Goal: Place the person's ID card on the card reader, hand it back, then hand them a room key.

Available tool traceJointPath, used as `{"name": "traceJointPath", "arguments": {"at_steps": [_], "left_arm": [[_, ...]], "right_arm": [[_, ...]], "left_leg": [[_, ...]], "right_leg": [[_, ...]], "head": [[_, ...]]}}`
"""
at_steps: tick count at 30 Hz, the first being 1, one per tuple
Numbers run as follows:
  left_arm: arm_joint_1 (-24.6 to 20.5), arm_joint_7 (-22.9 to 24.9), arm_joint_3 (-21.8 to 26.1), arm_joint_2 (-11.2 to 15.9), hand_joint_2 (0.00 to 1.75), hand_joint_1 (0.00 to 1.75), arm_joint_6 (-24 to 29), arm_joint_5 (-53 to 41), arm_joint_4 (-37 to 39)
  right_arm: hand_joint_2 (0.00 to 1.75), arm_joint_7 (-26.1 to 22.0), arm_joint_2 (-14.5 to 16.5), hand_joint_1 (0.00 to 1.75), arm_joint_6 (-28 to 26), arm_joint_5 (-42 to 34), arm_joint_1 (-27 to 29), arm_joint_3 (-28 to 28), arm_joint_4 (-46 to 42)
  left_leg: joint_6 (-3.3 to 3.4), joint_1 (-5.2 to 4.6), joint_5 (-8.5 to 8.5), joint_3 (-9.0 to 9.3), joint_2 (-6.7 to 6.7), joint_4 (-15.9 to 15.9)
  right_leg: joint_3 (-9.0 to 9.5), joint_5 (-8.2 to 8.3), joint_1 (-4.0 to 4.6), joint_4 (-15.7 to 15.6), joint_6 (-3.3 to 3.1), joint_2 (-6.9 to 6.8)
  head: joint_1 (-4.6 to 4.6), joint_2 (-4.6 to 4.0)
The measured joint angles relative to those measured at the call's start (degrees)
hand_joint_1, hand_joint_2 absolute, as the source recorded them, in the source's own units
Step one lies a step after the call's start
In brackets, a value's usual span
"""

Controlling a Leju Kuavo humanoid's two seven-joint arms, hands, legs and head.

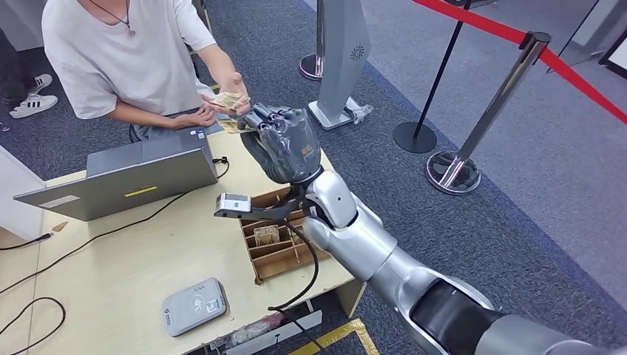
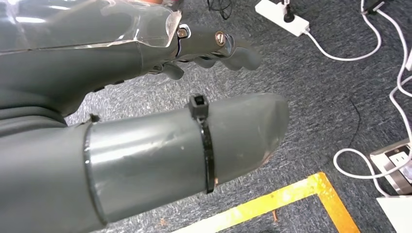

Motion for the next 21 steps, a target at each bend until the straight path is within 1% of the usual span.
{"name": "traceJointPath", "arguments": {"at_steps": [5,8,13,15,17,18,19,21], "left_arm": [[-0.6,0.5,-1.0,-0.3,0.00,0.00,-0.5,-1.0,0.0],[-0.7,0.7,-1.3,-0.5,0.00,0.00,-0.5,-1.4,0.0],[-0.8,0.8,-2.0,-0.5,0.00,0.00,-0.4,-1.4,0.0],[-0.8,0.8,-2.1,-0.5,0.00,0.00,-0.3,-1.0,0.0],[-0.7,0.8,-2.1,-0.5,0.00,0.00,-0.5,-0.7,0.0],[-0.7,0.8,-2.1,-0.4,0.00,0.00,-0.9,-0.6,0.0],[-0.7,0.8,-2.1,-0.3,0.00,0.00,-1.5,-0.6,0.0],[-0.7,0.8,-2.1,0.0,0.00,0.00,-2.5,-0.3,0.0]], "right_arm": [[1.75,1.2,2.2,1.75,-3.1,3.9,-3.8,0.2,6.8],[1.75,1.3,3.8,1.75,-3.4,7.0,-6.2,-0.3,11.6],[1.75,0.2,6.6,1.75,-3.4,12.3,-10.0,-3.2,19.4],[1.75,0.2,7.7,1.75,-3.4,13.3,-11.5,-4.2,22.6],[1.75,0.4,8.8,1.54,-3.4,13.7,-12.9,-4.8,25.5],[1.75,0.6,9.3,1.23,-3.4,13.9,-13.5,-5.0,26.8],[1.75,0.9,9.8,0.80,-3.4,14.0,-14.1,-5.2,28.1],[1.75,1.7,10.8,0.13,-3.4,14.1,-15.2,-5.3,30.6]], "left_leg": [[-0.01,0.00,0.03,0.01,0.00,0.0],[-0.01,0.01,0.04,0.02,-0.01,0.0],[-0.01,0.00,0.03,0.01,-0.01,0.0],[-0.01,0.00,0.03,0.00,-0.01,0.0],[-0.01,0.00,0.03,0.00,-0.01,0.0],[-0.01,0.01,0.03,0.00,-0.01,0.0],[-0.01,0.01,0.03,0.00,-0.01,0.0],[-0.01,0.01,0.03,0.01,0.00,0.0]], "right_leg": [[0.01,0.02,0.00,0.0,-0.01,0.00],[0.01,0.02,0.00,0.0,-0.02,0.00],[0.00,0.02,0.00,0.0,-0.02,0.00],[0.00,0.02,0.00,0.0,-0.02,0.00],[0.00,0.02,0.00,0.0,-0.02,0.00],[0.00,0.02,0.00,0.0,-0.02,0.00],[0.00,0.02,0.00,0.0,-0.02,0.00],[0.00,0.02,0.00,0.0,-0.02,0.01]], "head": [[0.00,0.00],[0.00,0.00],[0.01,0.00],[0.01,0.00],[0.00,0.00],[0.00,0.00],[0.00,0.00],[0.00,0.00]]}}
